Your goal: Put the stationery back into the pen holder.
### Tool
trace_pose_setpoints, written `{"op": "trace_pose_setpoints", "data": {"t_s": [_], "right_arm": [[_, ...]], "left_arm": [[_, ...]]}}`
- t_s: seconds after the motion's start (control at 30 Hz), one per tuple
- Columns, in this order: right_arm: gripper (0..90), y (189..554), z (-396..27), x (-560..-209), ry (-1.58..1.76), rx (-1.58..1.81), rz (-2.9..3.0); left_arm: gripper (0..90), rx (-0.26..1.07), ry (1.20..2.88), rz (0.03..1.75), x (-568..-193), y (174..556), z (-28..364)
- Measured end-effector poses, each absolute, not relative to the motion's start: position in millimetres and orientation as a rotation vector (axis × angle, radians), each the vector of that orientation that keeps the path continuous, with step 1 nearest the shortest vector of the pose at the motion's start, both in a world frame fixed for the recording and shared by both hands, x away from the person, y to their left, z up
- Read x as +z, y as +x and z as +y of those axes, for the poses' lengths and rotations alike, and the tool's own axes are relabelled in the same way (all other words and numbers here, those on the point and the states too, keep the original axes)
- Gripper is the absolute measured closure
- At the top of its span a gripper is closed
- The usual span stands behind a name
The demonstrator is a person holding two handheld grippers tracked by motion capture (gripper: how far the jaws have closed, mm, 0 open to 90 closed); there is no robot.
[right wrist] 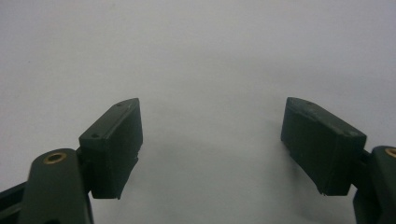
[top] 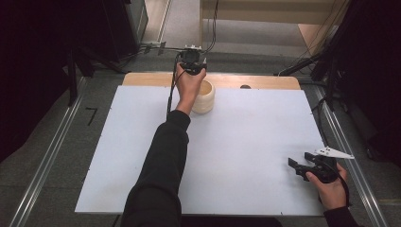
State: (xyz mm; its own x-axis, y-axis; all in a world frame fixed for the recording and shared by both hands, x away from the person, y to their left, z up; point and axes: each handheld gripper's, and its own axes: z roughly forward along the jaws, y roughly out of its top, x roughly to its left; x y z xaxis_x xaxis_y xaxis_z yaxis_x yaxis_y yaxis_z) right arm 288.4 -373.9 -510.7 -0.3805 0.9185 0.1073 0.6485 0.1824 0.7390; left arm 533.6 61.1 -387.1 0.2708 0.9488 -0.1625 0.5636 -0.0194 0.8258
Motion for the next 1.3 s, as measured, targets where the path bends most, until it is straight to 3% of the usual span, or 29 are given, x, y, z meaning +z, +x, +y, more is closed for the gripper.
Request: {"op": "trace_pose_setpoints", "data": {"t_s": [0.8, 1.3], "right_arm": [[19.4, 288.2, -370.4, -510.1, 1.462, 1.027, 2.115], [19.4, 288.1, -368.2, -509.6, 1.45, 1.026, 2.123]], "left_arm": [[79.4, 0.577, 1.705, 1.396, -396.7, 517.5, 65.0], [67.9, 0.53, 1.712, 1.397, -409.9, 503.8, 71.3]]}}
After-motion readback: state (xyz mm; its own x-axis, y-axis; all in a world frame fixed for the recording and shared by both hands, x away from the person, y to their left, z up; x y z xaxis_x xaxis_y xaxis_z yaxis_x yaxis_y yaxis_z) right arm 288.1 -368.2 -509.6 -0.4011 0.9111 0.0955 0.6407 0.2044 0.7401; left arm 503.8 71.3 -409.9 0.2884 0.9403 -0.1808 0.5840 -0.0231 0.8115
